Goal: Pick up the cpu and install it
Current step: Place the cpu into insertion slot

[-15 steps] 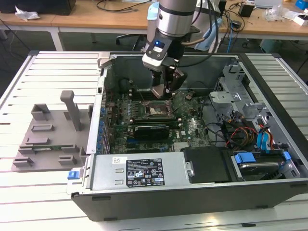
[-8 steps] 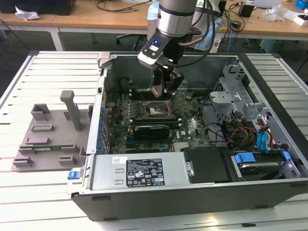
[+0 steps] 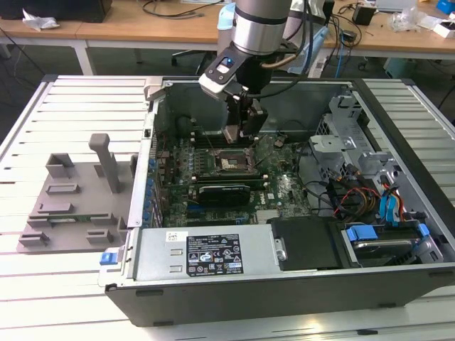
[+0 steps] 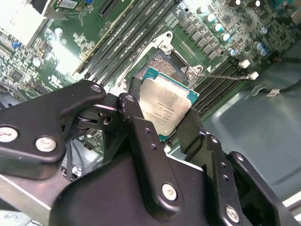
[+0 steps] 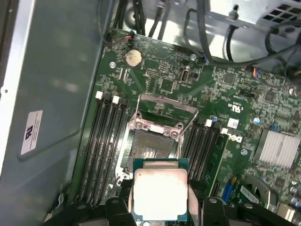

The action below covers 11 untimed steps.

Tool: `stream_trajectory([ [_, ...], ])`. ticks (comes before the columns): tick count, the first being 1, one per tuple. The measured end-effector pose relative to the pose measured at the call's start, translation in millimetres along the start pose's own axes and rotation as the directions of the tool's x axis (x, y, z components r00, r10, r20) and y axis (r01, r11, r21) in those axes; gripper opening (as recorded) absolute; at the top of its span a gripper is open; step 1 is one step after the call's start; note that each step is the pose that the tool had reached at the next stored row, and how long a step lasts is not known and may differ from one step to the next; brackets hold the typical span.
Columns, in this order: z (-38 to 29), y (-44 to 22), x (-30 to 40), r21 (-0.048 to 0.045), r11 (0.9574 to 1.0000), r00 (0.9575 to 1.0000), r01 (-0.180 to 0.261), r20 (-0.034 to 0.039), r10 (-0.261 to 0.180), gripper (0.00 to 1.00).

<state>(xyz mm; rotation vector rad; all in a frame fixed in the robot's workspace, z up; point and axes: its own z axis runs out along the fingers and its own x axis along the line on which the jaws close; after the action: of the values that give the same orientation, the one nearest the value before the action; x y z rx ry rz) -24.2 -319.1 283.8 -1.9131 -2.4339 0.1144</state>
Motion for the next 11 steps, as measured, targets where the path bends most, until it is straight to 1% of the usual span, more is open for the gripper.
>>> stream_trajectory([
  [2,0.0,0.0,0.0,0.0004,0.9997,0.9997,-0.024,-0.0015,0.024,0.55],
  [3,0.1,0.0,0.0,0.0007,0.9990,0.9990,-0.045,-0.0030,0.045,0.55],
  [5,0.3,0.0,0.0,0.0019,0.9955,0.9955,-0.095,-0.0059,0.095,0.55],
  [7,0.5,0.0,0.0,0.0028,0.9907,0.9906,-0.136,-0.0086,0.136,0.55],
  [9,0.7,0.1,0.0,0.0036,0.9857,0.9856,-0.168,-0.0110,0.169,0.55],
  [10,0.9,0.1,0.0,0.0044,0.9804,0.9803,-0.197,-0.0132,0.197,0.55],
  [11,0.9,0.1,0.0,0.0048,0.9779,0.9778,-0.209,-0.0138,0.209,0.55],
])
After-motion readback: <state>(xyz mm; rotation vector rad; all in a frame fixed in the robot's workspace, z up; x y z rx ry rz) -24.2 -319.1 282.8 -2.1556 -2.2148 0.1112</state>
